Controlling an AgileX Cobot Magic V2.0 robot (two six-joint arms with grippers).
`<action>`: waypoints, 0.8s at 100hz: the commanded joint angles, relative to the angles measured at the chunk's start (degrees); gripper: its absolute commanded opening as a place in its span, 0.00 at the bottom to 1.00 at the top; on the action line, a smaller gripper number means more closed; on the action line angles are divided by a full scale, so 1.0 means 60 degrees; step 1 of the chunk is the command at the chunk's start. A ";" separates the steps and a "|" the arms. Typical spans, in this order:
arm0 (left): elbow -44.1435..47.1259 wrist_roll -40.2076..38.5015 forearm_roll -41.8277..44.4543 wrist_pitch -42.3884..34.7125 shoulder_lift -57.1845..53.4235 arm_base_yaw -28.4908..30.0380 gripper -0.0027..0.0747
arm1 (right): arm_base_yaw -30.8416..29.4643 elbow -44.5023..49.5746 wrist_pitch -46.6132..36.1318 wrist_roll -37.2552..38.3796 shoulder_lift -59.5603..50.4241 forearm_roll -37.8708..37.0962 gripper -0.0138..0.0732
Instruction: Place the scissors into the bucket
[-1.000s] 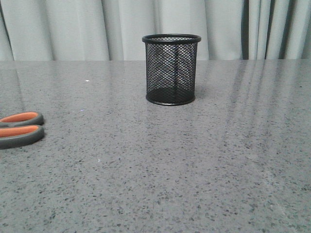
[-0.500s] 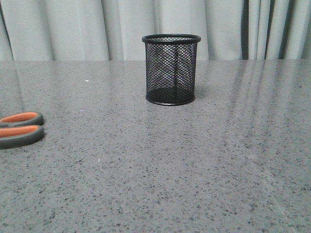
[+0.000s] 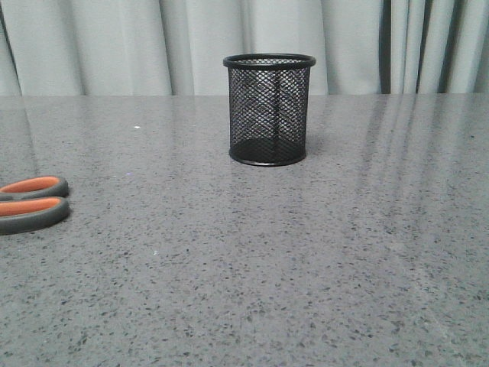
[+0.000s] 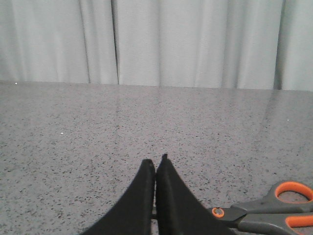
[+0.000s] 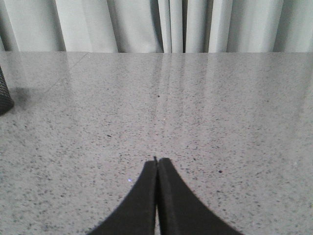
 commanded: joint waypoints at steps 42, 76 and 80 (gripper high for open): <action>0.0261 -0.0093 -0.3055 -0.0832 -0.0250 0.0009 0.01 | -0.0080 0.0162 -0.1688 0.0045 -0.0237 0.2804 0.10; -0.0217 -0.0093 -0.6734 -0.0602 -0.0250 0.0009 0.01 | -0.0080 -0.0546 -0.1142 0.0045 -0.0218 0.6011 0.10; -0.0549 -0.0093 -0.6609 -0.0262 -0.0223 0.0009 0.01 | -0.0080 -0.0795 -0.0880 0.0045 -0.0166 0.5995 0.10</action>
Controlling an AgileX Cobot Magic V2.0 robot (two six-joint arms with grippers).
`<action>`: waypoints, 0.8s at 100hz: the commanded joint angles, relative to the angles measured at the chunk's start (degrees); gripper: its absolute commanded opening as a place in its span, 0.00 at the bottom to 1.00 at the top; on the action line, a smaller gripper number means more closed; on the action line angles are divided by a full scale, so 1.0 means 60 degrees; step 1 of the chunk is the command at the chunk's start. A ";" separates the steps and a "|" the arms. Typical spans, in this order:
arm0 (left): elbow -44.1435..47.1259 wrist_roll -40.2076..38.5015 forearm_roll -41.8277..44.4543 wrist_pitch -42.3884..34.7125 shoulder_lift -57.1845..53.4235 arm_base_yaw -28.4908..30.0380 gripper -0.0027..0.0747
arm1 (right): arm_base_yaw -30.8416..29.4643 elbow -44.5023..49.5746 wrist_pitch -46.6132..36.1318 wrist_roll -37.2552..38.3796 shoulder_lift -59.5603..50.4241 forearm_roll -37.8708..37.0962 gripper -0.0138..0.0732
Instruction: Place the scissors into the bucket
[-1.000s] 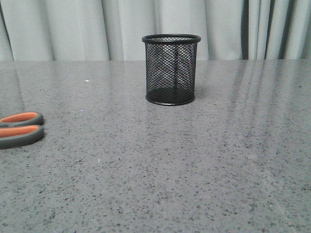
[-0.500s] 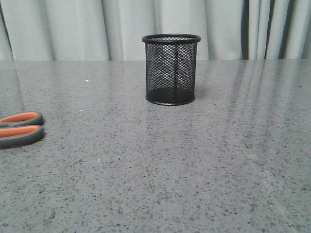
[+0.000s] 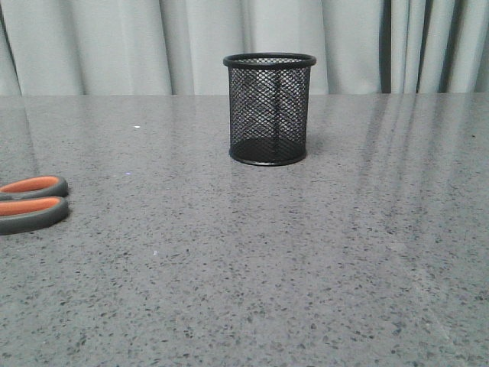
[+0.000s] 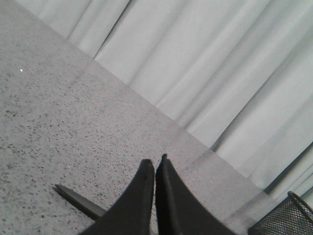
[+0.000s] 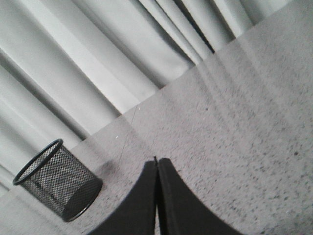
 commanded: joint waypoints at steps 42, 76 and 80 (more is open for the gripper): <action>-0.6549 0.0314 0.5706 0.5765 0.3062 0.0009 0.01 | -0.0080 -0.4970 0.4565 -0.0295 0.3890 -0.1968 0.10; -0.9168 0.1265 0.5014 0.9053 0.5999 0.0009 0.01 | -0.0037 -0.7477 0.6661 -0.1374 0.6453 -0.2133 0.13; -0.9231 0.1520 0.4736 0.9092 0.6179 0.0009 0.01 | -0.0037 -0.7639 0.6872 -0.1480 0.6563 -0.2062 0.17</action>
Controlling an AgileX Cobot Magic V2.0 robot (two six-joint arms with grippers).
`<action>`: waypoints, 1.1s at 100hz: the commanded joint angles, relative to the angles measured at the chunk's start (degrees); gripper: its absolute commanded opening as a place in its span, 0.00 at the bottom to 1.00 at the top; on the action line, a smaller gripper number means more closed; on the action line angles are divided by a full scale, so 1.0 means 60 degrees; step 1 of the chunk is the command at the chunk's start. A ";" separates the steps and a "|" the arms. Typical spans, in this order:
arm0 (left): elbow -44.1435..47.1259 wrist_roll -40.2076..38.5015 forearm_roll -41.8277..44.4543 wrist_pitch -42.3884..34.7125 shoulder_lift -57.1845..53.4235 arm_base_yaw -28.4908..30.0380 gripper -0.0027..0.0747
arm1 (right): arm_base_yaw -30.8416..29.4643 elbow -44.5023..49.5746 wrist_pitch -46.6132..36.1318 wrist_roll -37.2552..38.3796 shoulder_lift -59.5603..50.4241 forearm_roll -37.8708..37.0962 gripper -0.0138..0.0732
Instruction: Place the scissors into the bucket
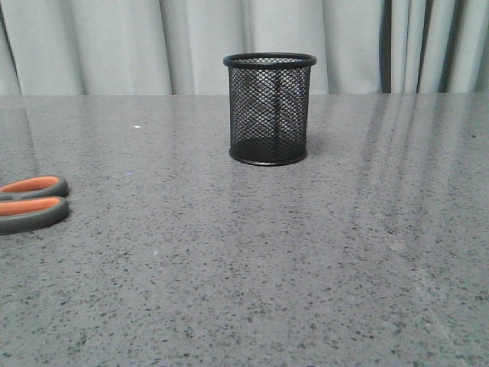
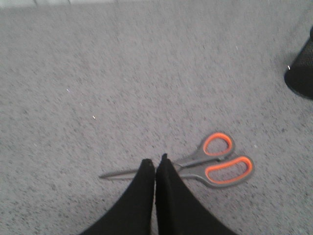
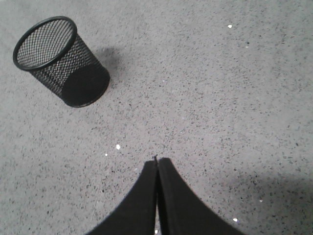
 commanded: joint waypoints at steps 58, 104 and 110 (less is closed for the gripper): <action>-0.0523 0.2827 -0.2059 0.0326 0.2134 0.0009 0.67 | -0.0037 -0.1328 0.0606 -0.0400 0.0928 0.0217 0.66; -0.0758 1.2047 -0.2060 0.0361 0.5095 -0.0343 0.67 | -0.0037 -0.1328 0.0666 -0.0479 0.0928 0.0217 0.66; -0.0758 1.2722 -0.2060 0.0096 0.5409 -0.0486 0.67 | -0.0037 -0.1328 0.0666 -0.0490 0.0928 0.0217 0.66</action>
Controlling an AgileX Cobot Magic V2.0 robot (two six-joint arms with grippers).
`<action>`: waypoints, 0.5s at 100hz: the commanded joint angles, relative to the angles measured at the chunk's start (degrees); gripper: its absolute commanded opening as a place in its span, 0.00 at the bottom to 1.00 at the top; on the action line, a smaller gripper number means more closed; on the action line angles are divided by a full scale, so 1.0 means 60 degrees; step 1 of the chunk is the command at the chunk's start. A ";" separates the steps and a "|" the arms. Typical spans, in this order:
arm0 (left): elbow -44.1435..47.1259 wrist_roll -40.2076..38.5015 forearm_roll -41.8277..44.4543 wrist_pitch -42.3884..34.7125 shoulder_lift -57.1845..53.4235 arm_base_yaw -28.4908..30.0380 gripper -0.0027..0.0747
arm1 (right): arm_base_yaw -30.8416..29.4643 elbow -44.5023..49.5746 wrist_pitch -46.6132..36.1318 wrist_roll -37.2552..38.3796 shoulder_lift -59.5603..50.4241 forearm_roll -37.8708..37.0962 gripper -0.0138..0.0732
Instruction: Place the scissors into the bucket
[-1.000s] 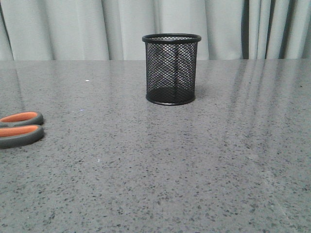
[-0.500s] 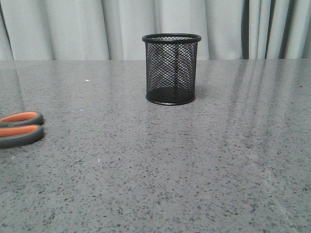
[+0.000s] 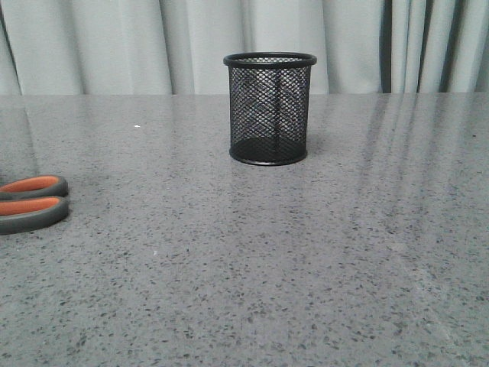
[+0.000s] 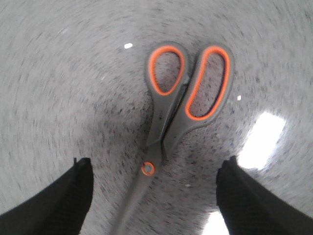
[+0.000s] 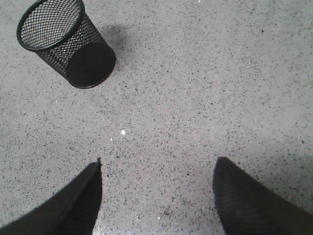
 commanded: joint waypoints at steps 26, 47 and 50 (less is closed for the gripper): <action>-0.0327 0.1634 -0.0270 -0.0758 0.1616 -0.0619 0.67 | -0.0037 -0.0324 -0.0422 -0.0206 0.0036 0.0217 0.66; -0.0327 0.1826 -0.0252 -0.0736 0.2244 -0.0659 0.67 | -0.0037 -0.0324 -0.0407 -0.0206 0.0036 0.0217 0.66; -0.0327 0.1857 -0.0252 -0.0736 0.2282 -0.0659 0.67 | -0.0037 -0.0324 -0.0407 -0.0206 0.0036 0.0217 0.66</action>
